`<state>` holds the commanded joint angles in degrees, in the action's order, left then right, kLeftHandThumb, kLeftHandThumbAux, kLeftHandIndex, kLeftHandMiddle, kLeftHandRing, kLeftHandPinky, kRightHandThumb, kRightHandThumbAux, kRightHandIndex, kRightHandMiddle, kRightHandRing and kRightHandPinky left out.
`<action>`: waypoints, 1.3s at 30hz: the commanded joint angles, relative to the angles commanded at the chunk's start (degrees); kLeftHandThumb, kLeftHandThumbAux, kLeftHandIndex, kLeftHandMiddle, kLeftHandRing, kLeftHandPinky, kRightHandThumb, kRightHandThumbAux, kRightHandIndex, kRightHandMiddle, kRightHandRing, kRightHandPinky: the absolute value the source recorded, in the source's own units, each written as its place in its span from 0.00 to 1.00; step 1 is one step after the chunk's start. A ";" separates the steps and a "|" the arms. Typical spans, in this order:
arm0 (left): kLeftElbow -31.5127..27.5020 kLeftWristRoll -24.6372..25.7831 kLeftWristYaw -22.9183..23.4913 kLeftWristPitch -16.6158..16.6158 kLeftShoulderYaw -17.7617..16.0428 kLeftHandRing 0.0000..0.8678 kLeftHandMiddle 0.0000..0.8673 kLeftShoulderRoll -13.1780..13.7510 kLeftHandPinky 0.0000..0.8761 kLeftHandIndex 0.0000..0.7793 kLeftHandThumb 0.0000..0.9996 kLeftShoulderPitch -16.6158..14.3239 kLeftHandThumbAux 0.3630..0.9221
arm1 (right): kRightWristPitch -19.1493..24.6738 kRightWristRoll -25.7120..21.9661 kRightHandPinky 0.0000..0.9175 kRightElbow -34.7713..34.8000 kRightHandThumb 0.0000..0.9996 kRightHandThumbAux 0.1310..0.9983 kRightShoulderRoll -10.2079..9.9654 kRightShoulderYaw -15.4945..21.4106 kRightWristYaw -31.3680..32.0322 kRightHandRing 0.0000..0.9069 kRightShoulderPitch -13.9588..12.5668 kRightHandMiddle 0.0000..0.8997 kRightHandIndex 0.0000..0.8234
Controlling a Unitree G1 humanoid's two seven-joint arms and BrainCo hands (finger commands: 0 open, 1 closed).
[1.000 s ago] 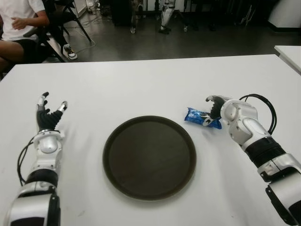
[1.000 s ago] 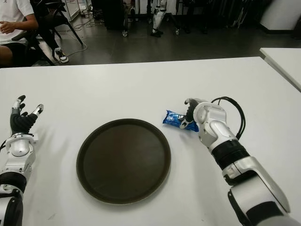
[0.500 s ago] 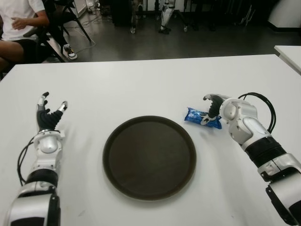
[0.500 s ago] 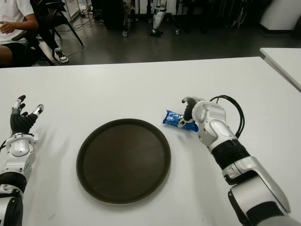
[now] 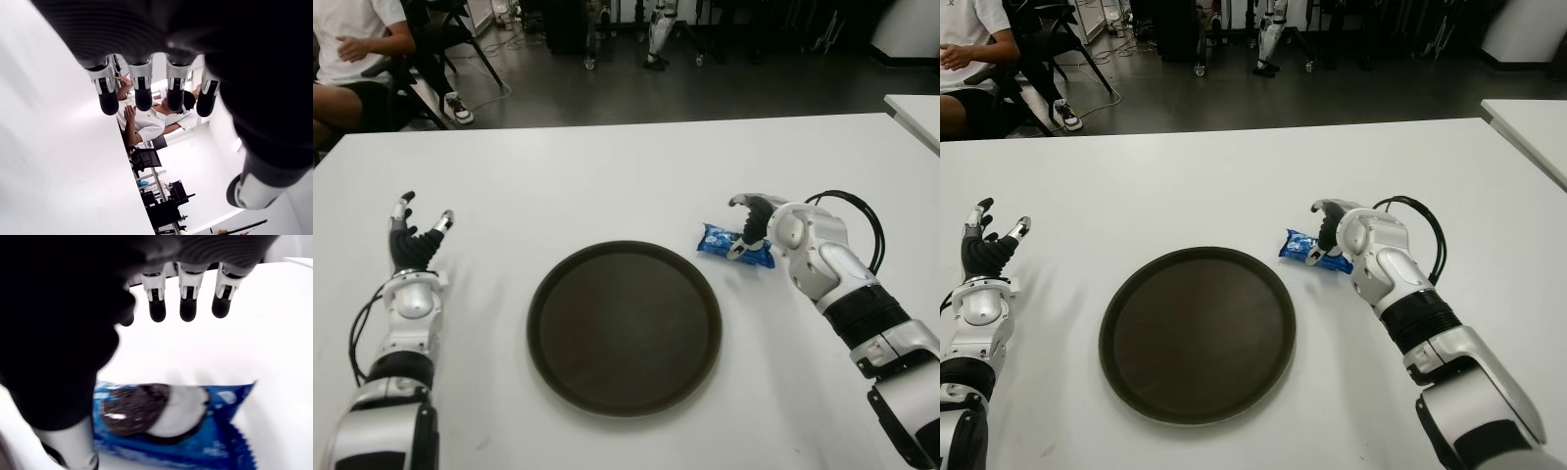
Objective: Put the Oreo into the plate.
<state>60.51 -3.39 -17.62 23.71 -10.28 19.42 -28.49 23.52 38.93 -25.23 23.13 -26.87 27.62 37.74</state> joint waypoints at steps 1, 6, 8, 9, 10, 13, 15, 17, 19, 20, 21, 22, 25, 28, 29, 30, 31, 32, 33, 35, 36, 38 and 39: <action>0.17 -0.12 0.02 -0.05 0.08 0.00 0.00 0.07 0.00 0.00 0.00 -0.09 0.56 | -0.08 0.17 0.00 -0.21 0.00 0.82 -0.02 -0.18 0.34 0.05 0.18 0.10 0.06; 0.26 -0.23 0.28 0.13 0.20 0.00 0.00 0.15 0.00 0.00 0.00 -0.11 0.59 | -0.33 0.18 0.00 -1.45 0.00 0.81 -0.48 -0.24 1.05 0.05 0.71 0.10 0.07; 0.25 -0.23 0.35 0.09 0.22 0.00 0.00 0.16 0.00 0.00 0.00 -0.10 0.59 | -0.46 0.10 0.00 -1.78 0.00 0.81 -0.64 -0.15 1.07 0.05 0.78 0.10 0.07; 0.28 -0.33 0.35 0.11 0.29 0.00 0.00 0.26 0.00 0.00 0.00 -0.04 0.60 | -1.34 -0.44 0.00 -2.99 0.00 0.80 -0.75 -0.04 1.36 0.05 1.12 0.10 0.07; 0.30 -0.41 0.35 0.12 0.34 0.00 0.00 0.33 0.00 0.00 0.00 0.00 0.60 | -2.00 -0.85 0.00 -3.92 0.00 0.81 -0.84 0.04 1.58 0.05 1.38 0.10 0.07; 0.35 -0.64 0.12 0.39 0.48 0.00 0.00 0.35 0.00 0.00 0.00 0.12 0.61 | -4.15 -2.02 0.00 -7.71 0.00 0.81 -1.51 0.39 1.66 0.06 2.49 0.10 0.07; 0.38 -0.71 -0.07 0.59 0.52 0.00 0.00 0.28 0.00 0.00 0.00 0.11 0.62 | -5.85 -2.77 0.00 -10.95 0.00 0.81 -1.99 0.56 1.08 0.06 3.40 0.11 0.07; 0.43 -0.77 -0.14 0.70 0.57 0.00 0.00 0.29 0.00 0.00 0.00 0.09 0.62 | -7.49 -3.34 0.00 -14.21 0.00 0.81 -2.40 0.56 0.32 0.06 4.29 0.11 0.07; 0.49 -0.75 0.01 0.75 0.56 0.00 0.00 0.36 0.00 0.00 0.00 0.09 0.62 | -8.58 -3.52 0.00 -16.42 0.00 0.81 -2.77 0.45 -0.31 0.06 4.85 0.10 0.07; 0.52 -0.71 0.11 0.76 0.54 0.00 0.00 0.41 0.00 0.00 0.00 0.10 0.62 | -8.96 -3.56 0.00 -17.18 0.00 0.81 -2.92 0.38 -0.58 0.05 5.05 0.10 0.07; 0.53 -0.68 0.18 0.77 0.53 0.00 0.00 0.43 0.00 0.00 0.00 0.11 0.61 | -9.24 -3.61 0.00 -17.68 0.00 0.81 -3.02 0.32 -0.78 0.05 5.20 0.10 0.06; 0.57 -0.55 0.35 0.75 0.46 0.00 0.00 0.42 0.00 0.00 0.00 0.10 0.61 | -9.57 -3.62 0.00 -17.99 0.00 0.81 -3.06 0.29 -1.31 0.05 5.12 0.10 0.06; 0.70 -0.11 0.85 0.80 0.20 0.00 0.00 0.39 0.00 0.00 0.00 0.06 0.58 | -10.04 -3.68 0.00 -18.54 0.00 0.81 -3.12 0.21 -2.17 0.03 5.20 0.09 0.06; 0.70 0.01 1.06 0.91 0.15 0.00 0.00 0.42 0.00 0.00 0.00 0.14 0.56 | -10.17 -3.81 0.00 -18.92 0.00 0.82 -3.18 0.16 -2.36 0.03 5.44 0.09 0.07; 0.66 -0.07 1.07 0.94 0.19 0.00 0.00 0.47 0.00 0.00 0.00 0.21 0.56 | -10.20 -3.85 0.00 -19.10 0.00 0.82 -3.23 0.18 -2.43 0.03 5.49 0.09 0.07; 0.63 -0.13 1.08 0.95 0.21 0.00 0.00 0.51 0.00 0.00 0.00 0.26 0.55 | -10.22 -3.87 0.00 -19.23 0.00 0.82 -3.26 0.18 -2.49 0.03 5.53 0.09 0.07; 0.60 -0.24 1.04 0.88 0.28 0.00 0.00 0.56 0.00 0.00 0.00 0.27 0.55 | -10.22 -4.04 0.00 -19.46 0.00 0.82 -3.29 0.30 -2.41 0.03 5.59 0.09 0.07; 0.59 -0.32 1.02 0.83 0.33 0.00 0.00 0.60 0.00 0.00 0.00 0.28 0.55 | -10.23 -4.17 0.00 -19.62 0.00 0.82 -3.31 0.39 -2.35 0.03 5.64 0.09 0.07; 0.55 -0.37 0.98 0.78 0.36 0.00 0.00 0.57 0.00 0.00 0.00 0.28 0.54 | -10.27 -4.28 0.00 -19.76 0.00 0.82 -3.28 0.44 -2.13 0.03 5.75 0.10 0.07; 0.47 -0.33 0.89 0.79 0.34 0.00 0.00 0.46 0.00 0.00 0.00 0.28 0.54 | -10.27 -4.39 0.00 -19.90 0.00 0.81 -3.23 0.46 -1.76 0.03 5.92 0.10 0.08; 0.42 -0.28 0.81 0.84 0.29 0.00 0.00 0.38 0.00 0.00 0.00 0.28 0.54 | -10.21 -4.44 0.00 -19.96 0.00 0.81 -3.25 0.47 -1.66 0.04 6.00 0.10 0.08; 0.31 -0.26 0.63 0.95 0.26 0.00 0.00 0.26 0.00 0.00 0.00 0.30 0.54 | -10.03 -4.51 0.00 -20.16 0.00 0.81 -3.32 0.44 -1.48 0.04 6.17 0.10 0.09; 0.26 -0.28 0.53 0.99 0.26 0.00 0.00 0.22 0.00 0.00 0.00 0.31 0.55 | -9.95 -4.53 0.00 -20.29 0.00 0.81 -3.35 0.43 -1.38 0.04 6.27 0.10 0.08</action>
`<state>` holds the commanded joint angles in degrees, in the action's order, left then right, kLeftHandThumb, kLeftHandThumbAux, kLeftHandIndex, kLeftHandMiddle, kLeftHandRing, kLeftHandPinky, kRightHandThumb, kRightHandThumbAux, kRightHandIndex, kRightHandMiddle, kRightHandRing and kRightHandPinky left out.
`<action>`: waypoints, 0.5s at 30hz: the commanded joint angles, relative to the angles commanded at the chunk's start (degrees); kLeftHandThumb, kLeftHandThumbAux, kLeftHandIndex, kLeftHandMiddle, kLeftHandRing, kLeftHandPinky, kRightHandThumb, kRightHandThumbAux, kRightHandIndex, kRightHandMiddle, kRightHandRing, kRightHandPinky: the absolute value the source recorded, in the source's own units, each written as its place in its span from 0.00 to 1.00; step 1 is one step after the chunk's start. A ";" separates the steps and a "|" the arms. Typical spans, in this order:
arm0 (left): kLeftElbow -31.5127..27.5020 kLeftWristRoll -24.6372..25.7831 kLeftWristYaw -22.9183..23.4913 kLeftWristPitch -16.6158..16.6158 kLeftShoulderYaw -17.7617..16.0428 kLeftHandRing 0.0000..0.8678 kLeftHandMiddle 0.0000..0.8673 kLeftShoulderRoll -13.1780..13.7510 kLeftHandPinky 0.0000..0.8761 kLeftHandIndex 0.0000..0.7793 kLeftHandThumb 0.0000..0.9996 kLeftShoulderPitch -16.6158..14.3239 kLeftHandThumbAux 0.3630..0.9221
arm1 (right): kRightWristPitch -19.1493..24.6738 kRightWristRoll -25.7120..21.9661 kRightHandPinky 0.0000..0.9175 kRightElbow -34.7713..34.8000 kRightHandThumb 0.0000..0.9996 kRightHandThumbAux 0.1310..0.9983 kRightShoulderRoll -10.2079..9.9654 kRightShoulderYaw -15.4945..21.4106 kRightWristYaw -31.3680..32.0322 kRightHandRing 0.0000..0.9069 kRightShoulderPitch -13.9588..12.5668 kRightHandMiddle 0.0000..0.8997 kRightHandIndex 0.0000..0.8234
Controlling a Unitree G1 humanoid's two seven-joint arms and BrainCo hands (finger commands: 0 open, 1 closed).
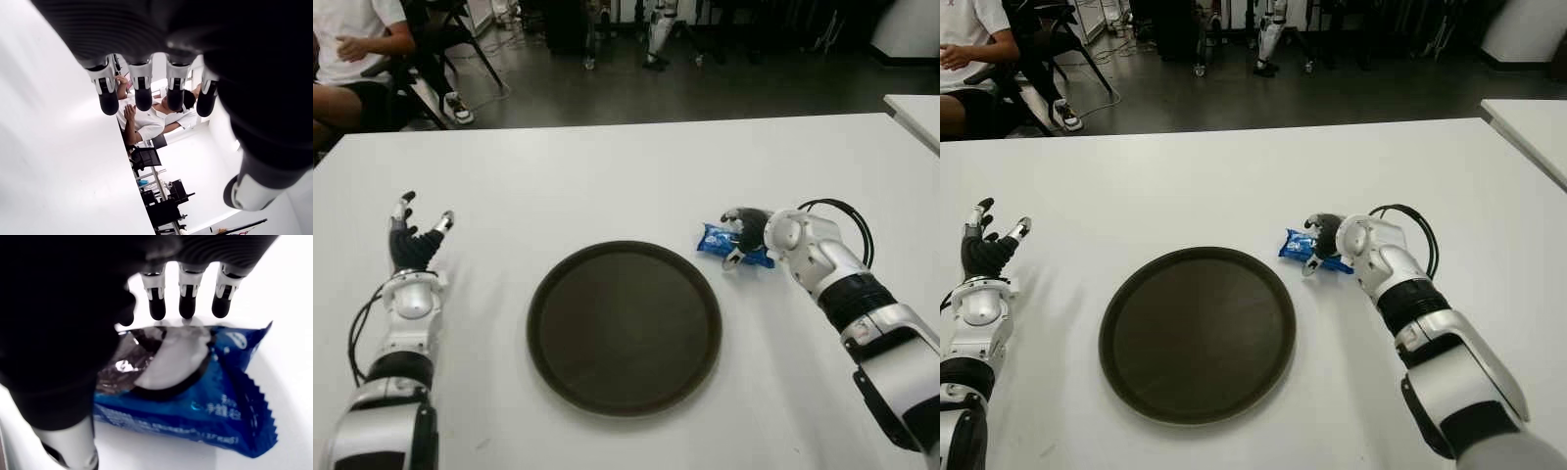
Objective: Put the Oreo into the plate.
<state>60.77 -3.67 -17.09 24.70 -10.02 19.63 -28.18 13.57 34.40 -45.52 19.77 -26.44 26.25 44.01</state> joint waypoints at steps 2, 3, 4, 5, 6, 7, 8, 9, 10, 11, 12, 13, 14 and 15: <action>-0.08 -0.11 -0.32 0.08 0.03 0.00 0.00 -0.05 0.00 0.00 0.00 0.01 0.55 | 0.44 0.03 0.00 -0.38 0.00 0.81 -0.13 -0.13 0.45 0.04 0.31 0.10 0.08; -0.09 -0.30 -0.74 -0.01 0.10 0.00 0.00 -0.05 0.00 0.00 0.00 -0.01 0.55 | 0.90 0.15 0.00 -0.71 0.00 0.81 -0.32 -0.20 0.43 0.04 0.49 0.10 0.08; -0.09 -0.45 -1.04 -0.08 0.16 0.00 0.00 -0.04 0.00 0.00 0.00 -0.02 0.56 | 1.21 0.24 0.00 -0.96 0.00 0.80 -0.47 -0.24 0.39 0.04 0.63 0.10 0.07; -0.08 -0.53 -1.23 -0.13 0.19 0.00 0.00 -0.04 0.00 0.00 0.00 -0.03 0.56 | 1.39 0.29 0.00 -1.12 0.00 0.80 -0.56 -0.27 0.33 0.04 0.71 0.10 0.07; -0.08 -0.58 -1.34 -0.15 0.22 0.00 0.00 -0.04 0.00 0.00 0.00 -0.04 0.56 | 1.49 0.32 0.00 -1.22 0.00 0.80 -0.61 -0.28 0.30 0.04 0.77 0.09 0.07; -0.10 -0.61 -1.46 -0.19 0.24 0.00 0.00 -0.04 0.00 0.00 0.00 -0.04 0.56 | 1.52 0.25 0.00 -1.26 0.00 0.80 -0.65 -0.21 0.20 0.03 0.76 0.09 0.07; -0.11 -0.64 -1.55 -0.22 0.25 0.00 0.00 -0.04 0.00 0.00 0.00 -0.04 0.56 | 1.54 0.20 0.00 -1.29 0.00 0.80 -0.67 -0.16 0.11 0.03 0.75 0.09 0.07; -0.20 -0.54 -1.57 -0.37 0.17 0.00 0.00 -0.05 0.00 0.00 0.00 -0.06 0.57 | 1.44 0.15 0.00 -1.45 0.00 0.80 -0.74 -0.05 -0.36 0.03 0.68 0.09 0.07; -0.27 -0.45 -1.58 -0.48 0.10 0.00 0.00 -0.05 0.00 0.00 0.00 -0.08 0.57 | 1.35 0.13 0.00 -1.58 0.00 0.80 -0.79 0.03 -0.70 0.03 0.64 0.09 0.07; -0.28 -0.30 -1.49 -0.55 0.02 0.00 0.00 -0.06 0.00 0.00 0.00 -0.11 0.58 | 1.26 0.22 0.00 -1.80 0.00 0.80 -0.82 -0.04 -0.94 0.03 0.68 0.09 0.07; -0.28 -0.21 -1.43 -0.60 -0.04 0.00 0.00 -0.07 0.00 0.00 0.00 -0.12 0.58 | 1.20 0.28 0.00 -1.97 0.00 0.80 -0.84 -0.09 -1.09 0.03 0.71 0.09 0.07; -0.22 -0.11 -1.31 -0.61 -0.08 0.00 0.00 -0.09 0.00 0.00 0.00 -0.15 0.58 | 1.22 0.46 0.00 -2.13 0.00 0.80 -0.83 -0.28 -1.09 0.03 0.82 0.09 0.07; -0.17 -0.04 -1.23 -0.61 -0.11 0.00 0.00 -0.11 0.00 0.00 0.00 -0.18 0.58 | 1.23 0.58 0.00 -2.26 0.00 0.80 -0.83 -0.42 -1.10 0.03 0.90 0.09 0.07; -0.07 0.01 -1.11 -0.64 -0.11 0.00 0.00 -0.12 0.00 0.00 0.00 -0.23 0.58 | 1.21 0.75 0.00 -2.38 0.00 0.80 -0.81 -0.59 -1.19 0.03 0.96 0.09 0.07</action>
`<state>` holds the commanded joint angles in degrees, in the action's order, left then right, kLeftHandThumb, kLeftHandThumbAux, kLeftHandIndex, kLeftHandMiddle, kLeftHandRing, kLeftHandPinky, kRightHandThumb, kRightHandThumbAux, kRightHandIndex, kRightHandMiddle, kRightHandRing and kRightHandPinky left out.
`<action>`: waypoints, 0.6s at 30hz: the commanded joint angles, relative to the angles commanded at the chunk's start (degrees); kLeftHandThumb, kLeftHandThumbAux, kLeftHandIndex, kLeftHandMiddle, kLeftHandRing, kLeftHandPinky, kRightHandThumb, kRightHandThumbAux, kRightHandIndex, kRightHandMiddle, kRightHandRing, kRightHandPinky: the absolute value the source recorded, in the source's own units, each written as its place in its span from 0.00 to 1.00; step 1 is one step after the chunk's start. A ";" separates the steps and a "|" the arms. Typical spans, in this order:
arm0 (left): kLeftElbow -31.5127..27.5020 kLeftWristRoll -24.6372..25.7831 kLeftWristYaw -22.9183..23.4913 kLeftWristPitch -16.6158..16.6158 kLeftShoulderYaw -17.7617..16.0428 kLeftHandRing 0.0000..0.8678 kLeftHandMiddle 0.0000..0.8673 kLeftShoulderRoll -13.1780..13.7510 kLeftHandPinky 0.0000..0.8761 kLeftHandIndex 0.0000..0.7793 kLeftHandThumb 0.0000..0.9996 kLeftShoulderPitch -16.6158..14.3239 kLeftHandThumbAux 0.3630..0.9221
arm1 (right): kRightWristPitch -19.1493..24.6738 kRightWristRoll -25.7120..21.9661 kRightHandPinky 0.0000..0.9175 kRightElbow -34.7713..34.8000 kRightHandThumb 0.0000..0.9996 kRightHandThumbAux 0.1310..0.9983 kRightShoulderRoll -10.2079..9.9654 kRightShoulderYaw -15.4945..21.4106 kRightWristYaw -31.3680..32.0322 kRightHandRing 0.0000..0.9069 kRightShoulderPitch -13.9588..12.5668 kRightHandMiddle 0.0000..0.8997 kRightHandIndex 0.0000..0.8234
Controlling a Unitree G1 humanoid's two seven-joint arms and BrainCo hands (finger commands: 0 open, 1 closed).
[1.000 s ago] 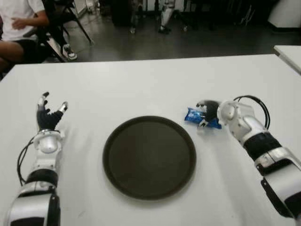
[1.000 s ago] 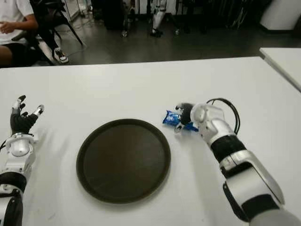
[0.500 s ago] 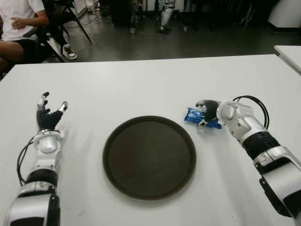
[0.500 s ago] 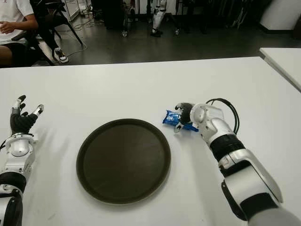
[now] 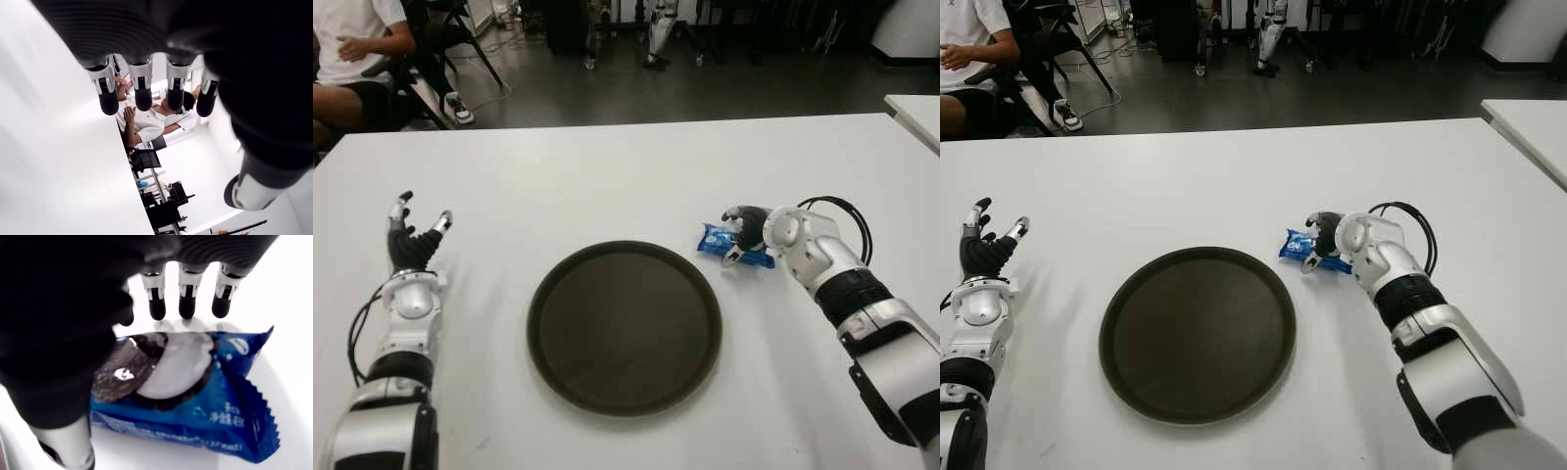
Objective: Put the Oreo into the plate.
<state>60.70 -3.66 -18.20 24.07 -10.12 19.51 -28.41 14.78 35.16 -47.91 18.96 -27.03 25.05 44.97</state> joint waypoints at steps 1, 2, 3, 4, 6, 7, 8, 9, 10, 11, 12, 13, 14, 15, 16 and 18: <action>0.07 0.03 0.08 -0.02 0.00 0.00 0.00 -0.01 0.00 0.00 0.00 -0.04 0.58 | -0.03 0.11 0.00 -0.11 0.00 0.80 0.01 -0.11 -0.08 0.03 0.05 0.09 0.07; 0.08 0.07 0.18 -0.02 0.00 0.00 0.00 -0.01 0.00 0.00 0.00 -0.05 0.57 | -0.31 0.16 0.00 -0.22 0.00 0.80 0.05 -0.18 -0.28 0.03 0.02 0.09 0.07; 0.08 0.10 0.24 -0.02 0.00 0.00 0.00 -0.01 0.00 0.00 0.00 -0.05 0.57 | -0.53 0.18 0.00 -0.32 0.00 0.80 0.09 -0.22 -0.42 0.04 0.00 0.10 0.08; 0.11 0.12 0.37 -0.02 0.02 0.00 0.00 0.02 0.00 0.00 0.00 -0.07 0.57 | -0.84 0.15 0.00 -0.45 0.00 0.80 0.15 -0.24 -0.48 0.04 -0.03 0.10 0.08; 0.15 0.18 0.69 0.06 0.04 0.00 0.00 0.10 0.00 0.00 0.00 -0.06 0.57 | -1.68 -0.08 0.00 -1.15 0.00 0.80 0.21 -0.15 -0.51 0.04 0.04 0.10 0.09; 0.15 0.22 0.84 0.14 0.05 0.00 0.00 0.13 0.00 0.00 0.00 -0.05 0.58 | -2.15 -0.23 0.00 -1.62 0.00 0.80 0.22 -0.07 -0.53 0.04 0.10 0.10 0.09; 0.14 0.28 1.07 0.24 0.04 0.00 0.00 0.19 0.00 0.00 0.00 -0.03 0.58 | -2.64 -0.46 0.00 -1.97 0.00 0.80 0.23 0.08 -0.52 0.04 0.16 0.10 0.09; 0.13 0.32 1.22 0.31 0.03 0.00 0.00 0.23 0.00 0.00 0.00 -0.01 0.59 | -2.99 -0.61 0.00 -2.22 0.00 0.80 0.23 0.19 -0.52 0.04 0.20 0.10 0.09; 0.11 0.33 1.36 0.34 0.04 0.00 0.00 0.28 0.00 0.00 0.00 0.00 0.59 | -3.28 -0.69 0.00 -2.43 0.00 0.80 0.23 0.26 -0.58 0.04 0.25 0.10 0.09; 0.10 0.33 1.46 0.36 0.05 0.00 0.00 0.31 0.00 0.00 0.00 0.01 0.59 | -3.51 -0.74 0.00 -2.62 0.00 0.80 0.22 0.31 -0.64 0.04 0.31 0.10 0.09; 0.05 0.25 1.53 0.31 0.12 0.00 0.00 0.35 0.00 0.00 0.00 0.03 0.60 | -3.75 -0.69 0.00 -2.91 0.00 0.80 0.22 0.27 -0.76 0.04 0.40 0.10 0.09; 0.02 0.18 1.59 0.27 0.15 0.00 0.00 0.37 0.00 0.00 0.00 0.05 0.59 | -3.95 -0.64 0.00 -3.16 0.00 0.80 0.21 0.25 -0.86 0.04 0.48 0.10 0.09; 0.00 0.11 1.59 0.21 0.19 0.00 0.00 0.37 0.00 0.00 0.00 0.05 0.59 | -4.09 -0.57 0.00 -3.37 0.00 0.80 0.20 0.19 -0.88 0.05 0.58 0.10 0.09; -0.01 0.07 1.60 0.16 0.20 0.00 0.00 0.37 0.00 0.00 0.00 0.05 0.59 | -4.21 -0.52 0.00 -3.54 0.00 0.81 0.19 0.15 -0.90 0.05 0.65 0.10 0.08; -0.02 0.04 1.59 0.13 0.20 0.00 0.00 0.37 0.00 0.00 0.00 0.04 0.59 | -4.24 -0.45 0.00 -3.64 0.00 0.81 0.17 0.10 -0.89 0.05 0.72 0.10 0.08; -0.03 0.02 1.59 0.10 0.19 0.00 0.00 0.36 0.00 0.00 0.00 0.03 0.59 | -4.27 -0.33 0.00 -3.89 0.00 0.81 0.10 0.03 -1.01 0.04 0.82 0.10 0.08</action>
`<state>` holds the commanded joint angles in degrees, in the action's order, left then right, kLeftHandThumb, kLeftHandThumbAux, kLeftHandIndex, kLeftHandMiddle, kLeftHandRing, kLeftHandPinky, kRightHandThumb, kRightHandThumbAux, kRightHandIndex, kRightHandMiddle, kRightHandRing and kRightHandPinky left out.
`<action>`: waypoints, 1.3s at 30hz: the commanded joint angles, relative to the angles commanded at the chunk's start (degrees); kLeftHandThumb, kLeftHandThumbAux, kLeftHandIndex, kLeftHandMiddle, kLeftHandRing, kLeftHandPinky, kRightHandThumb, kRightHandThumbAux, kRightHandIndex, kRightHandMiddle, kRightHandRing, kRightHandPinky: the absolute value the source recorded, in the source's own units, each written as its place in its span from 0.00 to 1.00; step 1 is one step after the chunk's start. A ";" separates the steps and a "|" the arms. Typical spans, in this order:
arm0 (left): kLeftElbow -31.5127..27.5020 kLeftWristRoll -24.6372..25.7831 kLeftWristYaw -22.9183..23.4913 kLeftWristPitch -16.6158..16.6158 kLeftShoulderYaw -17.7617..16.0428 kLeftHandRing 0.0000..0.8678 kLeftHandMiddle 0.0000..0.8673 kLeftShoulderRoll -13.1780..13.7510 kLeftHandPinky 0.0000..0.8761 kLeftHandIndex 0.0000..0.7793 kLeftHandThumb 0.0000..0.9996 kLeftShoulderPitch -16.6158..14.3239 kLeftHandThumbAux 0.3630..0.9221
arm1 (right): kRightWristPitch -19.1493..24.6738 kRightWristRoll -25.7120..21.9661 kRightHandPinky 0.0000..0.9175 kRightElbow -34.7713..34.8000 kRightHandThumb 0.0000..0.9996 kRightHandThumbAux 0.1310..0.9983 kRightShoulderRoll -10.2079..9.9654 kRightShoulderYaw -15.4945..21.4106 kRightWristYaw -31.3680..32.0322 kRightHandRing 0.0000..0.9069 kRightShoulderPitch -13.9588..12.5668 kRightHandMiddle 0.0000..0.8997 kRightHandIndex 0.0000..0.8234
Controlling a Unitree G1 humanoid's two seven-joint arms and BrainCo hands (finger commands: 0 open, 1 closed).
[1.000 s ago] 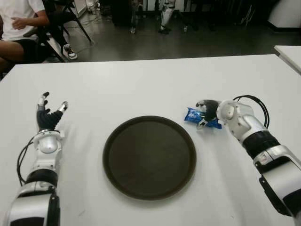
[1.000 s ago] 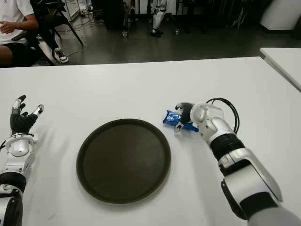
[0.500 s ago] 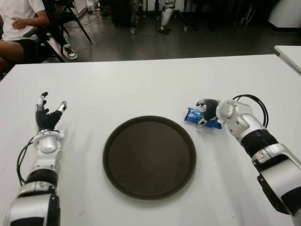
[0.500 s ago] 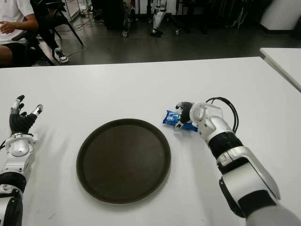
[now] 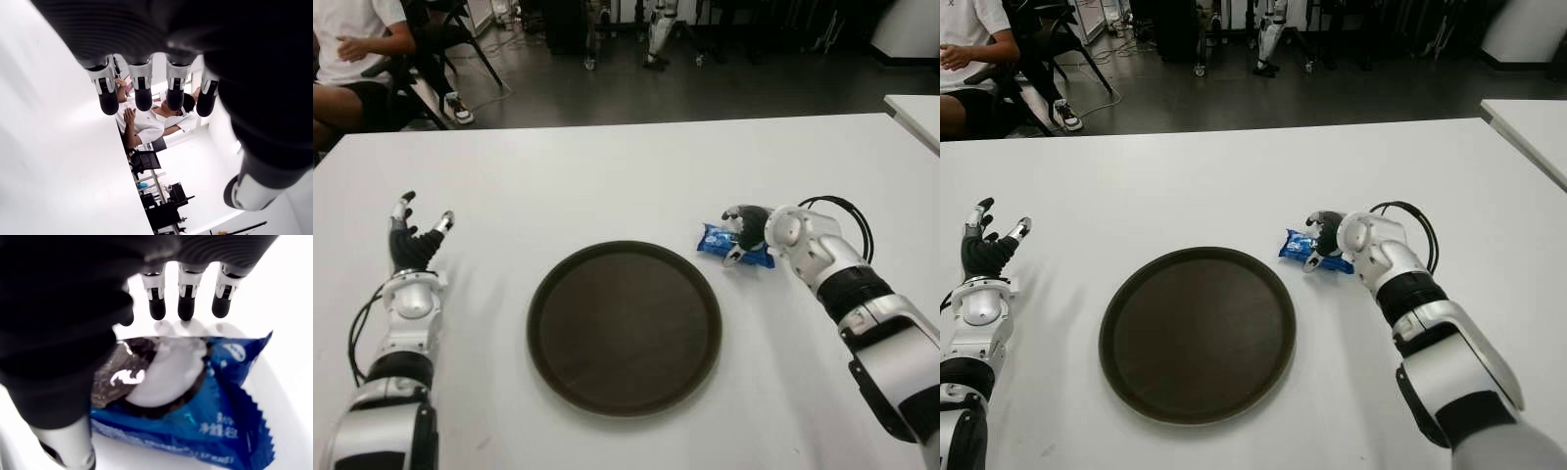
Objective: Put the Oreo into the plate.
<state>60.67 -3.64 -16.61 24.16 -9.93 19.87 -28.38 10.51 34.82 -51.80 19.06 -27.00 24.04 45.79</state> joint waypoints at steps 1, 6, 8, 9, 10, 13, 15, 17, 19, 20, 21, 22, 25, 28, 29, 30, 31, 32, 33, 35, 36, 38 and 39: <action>0.01 0.00 0.00 0.00 -0.01 0.00 0.00 0.00 0.00 0.00 0.00 -0.01 0.59 | -0.01 0.04 0.00 -0.13 0.00 0.81 -0.04 -0.02 -0.10 0.04 0.04 0.10 0.08; 0.08 0.03 -0.12 0.11 -0.07 0.00 0.00 -0.02 0.00 0.00 0.00 -0.02 0.59 | -0.61 -0.16 0.00 -0.85 0.00 0.81 -0.15 0.16 -0.68 0.04 0.12 0.09 0.08; 0.18 0.10 -0.18 0.07 -0.14 0.00 0.00 -0.05 0.00 0.00 0.00 -0.06 0.59 | -1.04 -0.27 0.00 -1.14 0.00 0.81 -0.16 0.22 -0.84 0.03 0.15 0.09 0.08; 0.24 0.13 -0.21 0.03 -0.17 0.00 0.00 -0.06 0.00 0.00 0.00 -0.08 0.59 | -1.24 -0.31 0.00 -1.28 0.00 0.82 -0.15 0.22 -0.85 0.03 0.18 0.09 0.08; 0.27 0.21 -0.24 -0.04 -0.25 0.00 0.00 -0.09 0.00 0.00 0.00 -0.10 0.59 | -1.48 -0.34 0.00 -1.50 0.00 0.82 -0.15 0.17 -0.68 0.03 0.28 0.09 0.08; 0.21 0.24 -0.35 -0.08 -0.33 0.00 0.00 -0.08 0.00 0.00 0.00 -0.01 0.58 | -1.81 -0.10 0.00 -1.82 0.00 0.81 -0.12 -0.11 -0.40 0.03 0.49 0.09 0.08; 0.12 -0.08 -0.60 -0.08 -0.15 0.00 0.00 -0.01 0.00 0.00 0.00 0.08 0.58 | -1.86 0.28 0.00 -1.96 0.00 0.81 -0.09 -0.38 -0.65 0.03 0.55 0.09 0.08; 0.11 -0.29 -0.78 -0.08 -0.03 0.00 0.00 0.01 0.00 0.00 0.00 0.10 0.57 | -1.89 0.49 0.00 -2.20 0.00 0.81 -0.10 -0.54 -0.85 0.03 0.65 0.09 0.08; 0.14 -0.37 -0.89 -0.08 0.02 0.00 0.00 0.01 0.00 0.00 0.00 0.09 0.57 | -1.94 0.56 0.00 -2.44 0.00 0.81 -0.13 -0.60 -0.93 0.03 0.74 0.09 0.08; 0.20 -0.45 -0.97 -0.08 0.06 0.00 0.00 0.03 0.00 0.00 0.00 0.07 0.57 | -1.92 0.71 0.00 -2.54 0.00 0.81 -0.17 -0.70 -1.12 0.03 0.76 0.09 0.08; 0.24 -0.50 -1.01 -0.07 0.09 0.00 0.00 0.04 0.00 0.00 0.00 0.05 0.57 | -1.91 0.82 0.00 -2.61 0.00 0.81 -0.19 -0.77 -1.26 0.04 0.78 0.09 0.08; 0.26 -0.53 -1.04 -0.07 0.10 0.00 0.00 0.05 0.00 0.00 0.00 0.04 0.56 | -1.91 0.89 0.00 -2.67 0.00 0.81 -0.21 -0.82 -1.36 0.04 0.80 0.10 0.08; 0.21 -0.65 -1.20 -0.08 0.18 0.00 0.00 0.07 0.00 0.00 0.00 0.05 0.56 | -1.77 0.87 0.00 -2.92 0.00 0.78 -0.34 -0.85 -1.56 0.05 0.91 0.10 0.08; -0.08 -0.63 -1.45 -0.07 0.15 0.00 0.00 -0.06 0.00 0.00 0.00 0.12 0.56 | -1.84 0.44 0.00 -3.27 0.00 0.77 -0.48 -0.52 -1.79 0.06 1.01 0.11 0.08; -0.12 -0.60 -1.47 -0.08 0.13 0.00 0.00 -0.08 0.00 0.00 0.00 0.13 0.56 | -1.86 0.39 0.00 -3.31 0.00 0.77 -0.50 -0.48 -1.85 0.06 1.02 0.11 0.08; -0.14 -0.59 -1.49 -0.08 0.12 0.00 0.00 -0.09 0.00 0.00 0.00 0.14 0.56 | -1.88 0.36 0.00 -3.36 0.00 0.77 -0.52 -0.46 -1.89 0.06 1.03 0.11 0.08; -0.17 -0.49 -1.49 -0.14 0.06 0.00 0.00 -0.11 0.00 0.00 0.00 0.12 0.57 | -1.95 0.09 0.00 -3.22 0.00 0.77 -0.59 -0.08 -2.59 0.06 0.86 0.11 0.07; -0.20 -0.42 -1.48 -0.18 0.00 0.00 0.00 -0.12 0.00 0.00 0.00 0.11 0.57 | -2.00 -0.12 0.00 -3.12 0.00 0.78 -0.65 0.21 -3.11 0.06 0.73 0.11 0.07; -0.25 -0.34 -1.51 -0.21 -0.07 0.00 0.00 -0.13 0.00 0.00 0.00 0.11 0.58 | -2.15 -0.44 0.00 -2.85 0.00 0.78 -0.71 0.74 -4.25 0.05 0.41 0.11 0.06; -0.32 -0.26 -1.55 -0.23 -0.15 0.00 0.00 -0.13 0.00 0.00 0.00 0.11 0.58 | -2.31 -0.80 0.00 -2.49 0.00 0.79 -0.77 1.35 -5.71 0.05 0.01 0.10 0.06; -0.34 -0.24 -1.56 -0.22 -0.16 0.00 0.00 -0.13 0.00 0.00 0.00 0.12 0.58 | -2.34 -0.90 0.00 -2.40 0.00 0.80 -0.78 1.50 -6.15 0.05 -0.10 0.10 0.06; -0.38 -0.28 -1.46 -0.27 -0.12 0.00 0.00 -0.09 0.00 0.00 0.00 0.14 0.58 | -2.09 -1.27 0.00 -1.26 0.00 0.80 -0.43 2.16 -7.21 0.05 -0.60 0.09 0.05; -0.41 -0.30 -1.32 -0.30 -0.07 0.00 0.00 -0.04 0.00 0.00 0.00 0.16 0.57 | -1.91 -1.43 0.00 -0.20 0.00 0.81 -0.23 2.58 -8.10 0.05 -1.12 0.08 0.05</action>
<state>60.25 -3.94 -17.93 23.87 -10.00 19.83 -28.22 8.59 33.40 -52.00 18.84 -24.42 15.94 44.67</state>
